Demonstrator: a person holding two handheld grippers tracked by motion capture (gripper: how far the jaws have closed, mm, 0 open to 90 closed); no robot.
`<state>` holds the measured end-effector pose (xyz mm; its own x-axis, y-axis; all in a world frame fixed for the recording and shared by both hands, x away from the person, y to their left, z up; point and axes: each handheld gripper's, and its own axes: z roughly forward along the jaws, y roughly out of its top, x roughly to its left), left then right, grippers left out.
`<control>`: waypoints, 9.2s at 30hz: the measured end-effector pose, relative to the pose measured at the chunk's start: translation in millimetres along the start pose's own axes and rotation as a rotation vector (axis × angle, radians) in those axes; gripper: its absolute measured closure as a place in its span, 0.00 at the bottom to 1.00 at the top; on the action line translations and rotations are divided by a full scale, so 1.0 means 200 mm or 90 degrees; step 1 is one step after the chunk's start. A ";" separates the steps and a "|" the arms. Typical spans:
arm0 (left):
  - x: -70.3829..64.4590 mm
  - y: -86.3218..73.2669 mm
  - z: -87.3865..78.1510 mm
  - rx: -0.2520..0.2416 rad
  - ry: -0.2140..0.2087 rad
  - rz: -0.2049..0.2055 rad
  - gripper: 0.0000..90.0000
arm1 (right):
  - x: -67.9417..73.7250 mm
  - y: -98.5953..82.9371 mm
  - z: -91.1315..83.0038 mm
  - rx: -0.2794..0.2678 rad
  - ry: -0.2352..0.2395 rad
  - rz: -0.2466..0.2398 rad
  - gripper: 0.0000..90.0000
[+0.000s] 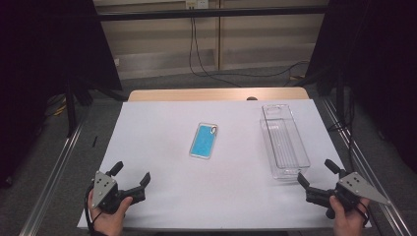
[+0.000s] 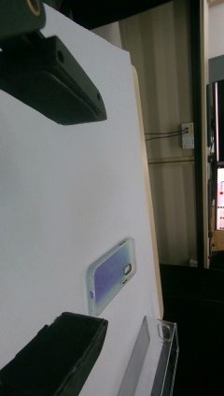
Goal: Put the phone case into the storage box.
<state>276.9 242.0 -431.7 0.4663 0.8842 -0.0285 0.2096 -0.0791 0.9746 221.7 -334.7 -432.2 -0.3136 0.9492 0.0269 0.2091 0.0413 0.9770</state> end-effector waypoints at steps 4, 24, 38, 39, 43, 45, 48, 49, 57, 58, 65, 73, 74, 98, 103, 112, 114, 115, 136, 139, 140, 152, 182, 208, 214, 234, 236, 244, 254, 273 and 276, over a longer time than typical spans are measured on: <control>0.00 0.00 0.00 0.005 0.000 0.001 0.03 | 0.00 0.00 0.00 0.000 0.003 0.001 0.00; -0.06 0.01 0.04 0.035 -0.042 -0.007 0.02 | 0.01 0.00 0.01 0.005 0.013 0.008 0.00; -0.08 0.03 0.09 0.058 -0.085 -0.009 0.04 | 0.03 0.00 0.00 0.008 0.021 0.002 0.00; -0.08 0.03 0.10 0.058 -0.091 -0.013 0.04 | 0.03 0.00 0.00 0.008 0.021 0.002 0.00; -0.09 0.03 0.13 0.065 -0.112 -0.011 0.04 | 0.03 0.00 0.00 0.009 0.023 0.003 0.00; -0.10 0.03 0.13 0.065 -0.111 -0.008 0.04 | 0.03 0.00 0.00 0.006 0.024 0.001 0.00; -0.11 0.03 0.15 0.064 -0.124 -0.002 0.03 | 0.03 0.00 0.00 0.006 0.024 0.001 0.00; -0.12 0.04 0.16 0.065 -0.125 0.005 0.03 | 0.03 0.00 0.00 0.008 0.024 0.000 0.00; -0.12 0.02 0.21 0.072 -0.126 0.017 0.02 | 0.03 0.00 0.00 0.008 0.024 -0.003 0.00; -0.12 0.02 0.21 0.072 -0.126 0.017 0.02 | 0.03 0.00 0.00 0.007 0.023 -0.004 0.00; -0.15 0.02 0.28 0.060 -0.123 0.027 0.02 | 0.03 0.00 0.00 0.007 0.025 -0.001 0.00; -0.20 0.02 0.37 0.068 -0.132 0.037 0.02 | 0.03 0.00 0.00 0.008 0.027 -0.002 0.00; -0.20 0.02 0.37 0.068 -0.132 0.037 0.02 | 0.03 0.00 0.00 0.008 0.027 -0.002 0.00; -0.30 0.09 0.64 0.054 -0.130 0.034 0.03 | 0.03 0.00 0.01 0.007 0.036 -0.005 0.00; -0.29 0.14 0.70 0.057 -0.116 0.035 0.03 | 0.03 0.00 0.01 0.009 0.039 -0.003 0.00; -0.27 0.16 0.77 0.087 -0.118 0.020 0.02 | 0.03 -0.01 0.01 0.010 0.044 -0.003 0.00; -0.27 0.17 0.79 0.105 -0.102 0.030 0.02 | 0.03 0.00 0.01 0.008 0.045 -0.002 0.00; -0.26 0.17 0.81 0.113 -0.094 0.027 0.02 | 0.03 0.00 0.01 0.008 0.045 -0.001 0.00; -0.28 0.24 1.00 0.270 -0.177 0.070 0.10 | 0.03 -0.01 0.01 0.012 0.052 -0.004 0.00; -0.31 0.25 1.03 0.287 -0.180 0.078 0.08 | 0.03 0.00 0.01 0.011 0.052 -0.004 0.00; -0.32 0.26 1.04 0.300 -0.195 0.070 0.04 | 0.03 -0.01 0.01 0.012 0.054 -0.004 0.00; -0.37 0.28 1.17 0.392 -0.186 0.054 0.06 | 0.03 -0.01 0.01 0.010 0.057 -0.004 0.00; -0.43 0.22 1.36 0.499 -0.163 0.044 0.08 | 0.03 -0.01 0.00 0.012 0.065 0.002 0.00; -0.46 0.18 1.43 0.551 -0.111 0.073 0.05 | 0.04 -0.01 0.00 0.013 0.073 -0.002 0.00; -0.47 0.18 1.43 0.560 -0.101 0.068 0.05 | 0.04 -0.01 0.00 0.013 0.071 -0.002 0.00; -0.48 0.21 1.41 0.573 -0.098 0.065 0.19 | 0.03 -0.01 0.00 0.015 0.072 -0.003 0.00; -0.48 0.21 1.41 0.571 -0.099 0.066 0.19 | 0.03 -0.01 0.00 0.015 0.072 -0.003 0.00; -0.48 0.21 1.38 0.557 -0.100 0.072 0.19 | 0.04 -0.01 0.00 0.015 0.073 -0.001 0.00; -0.43 0.22 1.34 0.541 -0.084 0.066 0.19 | 0.03 -0.01 0.00 0.015 0.071 -0.003 0.00; -0.39 0.31 1.18 0.441 -0.086 0.071 0.19 | 0.03 -0.01 0.00 0.014 0.067 -0.004 0.00; -0.39 0.32 1.14 0.415 -0.082 0.065 0.19 | 0.03 -0.01 0.00 0.014 0.065 -0.004 0.00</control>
<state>450.9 62.9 -417.6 0.6023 0.7982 -0.0091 0.6162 -0.4577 0.6409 218.2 -328.6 -434.1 -0.4075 0.9122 0.0433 0.2265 0.0550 0.9725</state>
